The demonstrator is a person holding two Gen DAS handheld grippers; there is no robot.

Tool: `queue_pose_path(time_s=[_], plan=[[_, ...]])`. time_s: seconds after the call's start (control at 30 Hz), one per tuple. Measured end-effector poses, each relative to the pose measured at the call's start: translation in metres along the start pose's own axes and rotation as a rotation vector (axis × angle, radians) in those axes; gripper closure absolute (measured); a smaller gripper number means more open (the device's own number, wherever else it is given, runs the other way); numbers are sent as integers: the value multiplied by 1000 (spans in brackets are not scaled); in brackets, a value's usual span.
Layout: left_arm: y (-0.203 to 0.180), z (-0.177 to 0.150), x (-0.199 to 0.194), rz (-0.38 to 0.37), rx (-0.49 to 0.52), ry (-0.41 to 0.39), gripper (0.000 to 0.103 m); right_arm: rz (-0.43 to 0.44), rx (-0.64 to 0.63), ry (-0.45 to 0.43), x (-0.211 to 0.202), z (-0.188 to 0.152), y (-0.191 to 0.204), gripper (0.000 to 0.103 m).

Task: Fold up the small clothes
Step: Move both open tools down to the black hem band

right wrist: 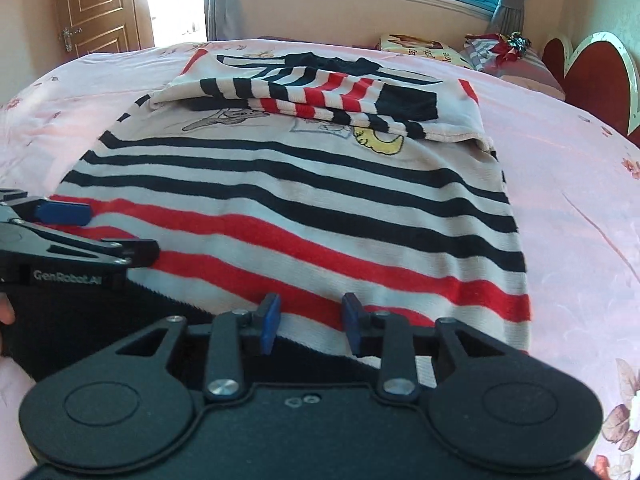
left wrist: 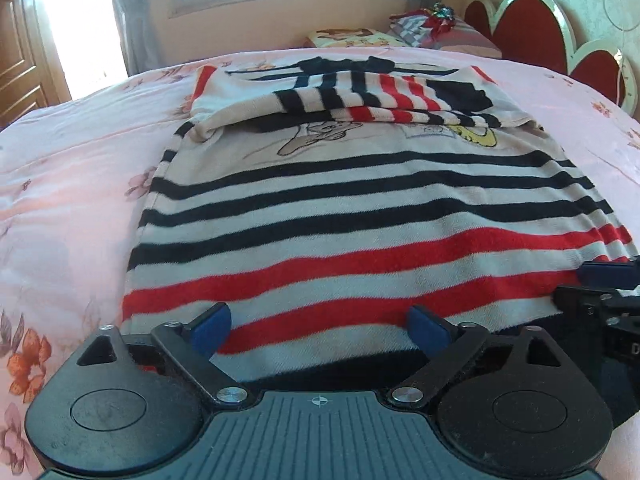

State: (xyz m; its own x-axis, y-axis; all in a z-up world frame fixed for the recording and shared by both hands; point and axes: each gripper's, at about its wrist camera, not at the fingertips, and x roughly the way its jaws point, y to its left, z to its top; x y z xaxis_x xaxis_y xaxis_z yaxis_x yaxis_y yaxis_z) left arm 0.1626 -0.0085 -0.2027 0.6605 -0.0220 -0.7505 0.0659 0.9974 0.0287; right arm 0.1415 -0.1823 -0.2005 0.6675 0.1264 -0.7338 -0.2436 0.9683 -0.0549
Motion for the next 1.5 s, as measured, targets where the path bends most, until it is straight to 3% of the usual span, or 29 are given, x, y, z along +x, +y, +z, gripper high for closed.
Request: queue_pose_path(time_s=[0.2,0.3,0.4,0.5,0.77,0.87,0.97,1.3,1.5], plan=[[0,-20,-21,49,-62,8,5,47,35,-28,-20,-14,-10,68],[-11,-29,-33,40,-48,2,5,72,27,-26,-21,-23,-3,67],[-18,-42,-37,56,6,-5,4,39,-59,-46,-26,-33,7,67],[-7,-42,-37,43,-47,17,0,45,-23,-49,-35,-33,2,67],[4,-47,-43,0,-29,28,0,-11,58,-15,-42,-40,4,65],[10,-54,-48,-17,-16,20,0,-18,132,5,-46,-46,3,51],[13,-57,-48,-33,3,10,0,-60,114,2,-44,-51,10,50],[35,-55,-67,-64,-39,16,0,-139,264,-5,-63,-47,1,44],[62,-62,-54,-120,-140,68,0,-190,306,19,-63,-52,-3,44]])
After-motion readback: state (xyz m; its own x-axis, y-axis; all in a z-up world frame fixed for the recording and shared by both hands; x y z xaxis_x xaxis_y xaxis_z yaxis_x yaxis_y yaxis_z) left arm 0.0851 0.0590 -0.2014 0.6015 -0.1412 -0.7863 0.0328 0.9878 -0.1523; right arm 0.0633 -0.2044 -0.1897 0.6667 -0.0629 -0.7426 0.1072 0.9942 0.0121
